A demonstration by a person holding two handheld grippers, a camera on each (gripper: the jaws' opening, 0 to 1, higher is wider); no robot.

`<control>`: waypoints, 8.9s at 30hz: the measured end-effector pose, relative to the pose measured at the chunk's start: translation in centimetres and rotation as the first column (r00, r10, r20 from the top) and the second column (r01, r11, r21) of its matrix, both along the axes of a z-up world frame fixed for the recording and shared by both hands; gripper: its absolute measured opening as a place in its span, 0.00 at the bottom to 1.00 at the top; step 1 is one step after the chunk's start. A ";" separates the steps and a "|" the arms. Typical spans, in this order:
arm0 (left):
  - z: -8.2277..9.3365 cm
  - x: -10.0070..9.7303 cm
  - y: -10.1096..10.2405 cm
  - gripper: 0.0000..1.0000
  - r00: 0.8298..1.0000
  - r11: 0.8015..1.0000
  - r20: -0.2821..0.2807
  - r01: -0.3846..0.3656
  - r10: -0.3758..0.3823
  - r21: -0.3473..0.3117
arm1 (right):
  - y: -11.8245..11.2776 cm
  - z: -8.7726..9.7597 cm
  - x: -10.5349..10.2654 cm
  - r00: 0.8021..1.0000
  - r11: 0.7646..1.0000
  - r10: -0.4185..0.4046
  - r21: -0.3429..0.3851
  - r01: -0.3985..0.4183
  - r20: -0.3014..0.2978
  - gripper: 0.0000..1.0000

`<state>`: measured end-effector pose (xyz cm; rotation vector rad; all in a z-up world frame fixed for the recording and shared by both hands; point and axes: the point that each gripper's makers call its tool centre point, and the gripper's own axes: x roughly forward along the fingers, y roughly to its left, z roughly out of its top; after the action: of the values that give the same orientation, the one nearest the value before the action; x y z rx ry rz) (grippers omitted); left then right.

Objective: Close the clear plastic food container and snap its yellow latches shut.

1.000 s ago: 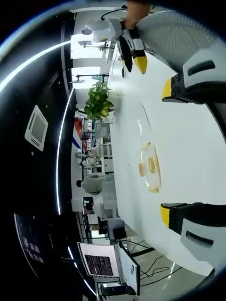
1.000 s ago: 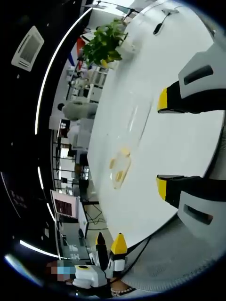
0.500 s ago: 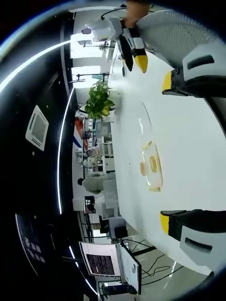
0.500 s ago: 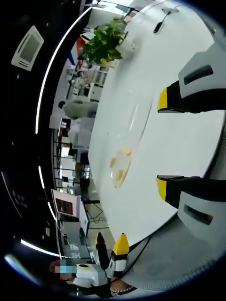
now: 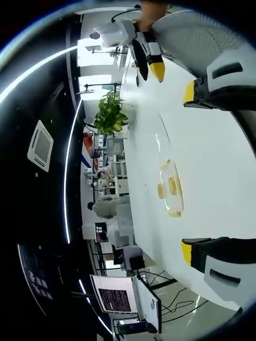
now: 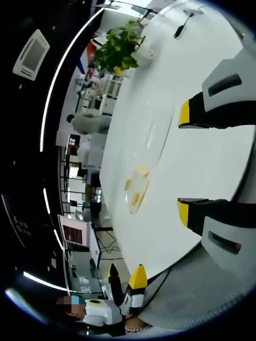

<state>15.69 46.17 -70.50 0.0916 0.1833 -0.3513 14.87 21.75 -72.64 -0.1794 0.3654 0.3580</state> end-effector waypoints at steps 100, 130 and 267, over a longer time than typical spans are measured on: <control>-0.7 8.2 5.3 0.99 0.949 0.962 -0.262 0.222 -0.176 0.157 | -0.4 4.3 10.3 0.986 0.975 0.147 -0.182 -0.130 0.082 0.68; -3.8 18.1 4.2 0.99 0.878 0.841 -0.325 0.449 -0.353 0.300 | 3.8 2.6 19.3 0.947 0.919 0.320 -0.254 -0.301 0.037 0.71; -14.2 25.9 3.0 0.34 0.372 0.199 -0.858 0.927 -0.354 0.319 | 11.6 -12.2 25.2 0.389 0.323 0.492 -0.251 -0.912 -0.779 0.36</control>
<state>41.62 49.15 -84.71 1.0529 1.0359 -1.2825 40.08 33.38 -84.81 -1.0256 1.0517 1.2822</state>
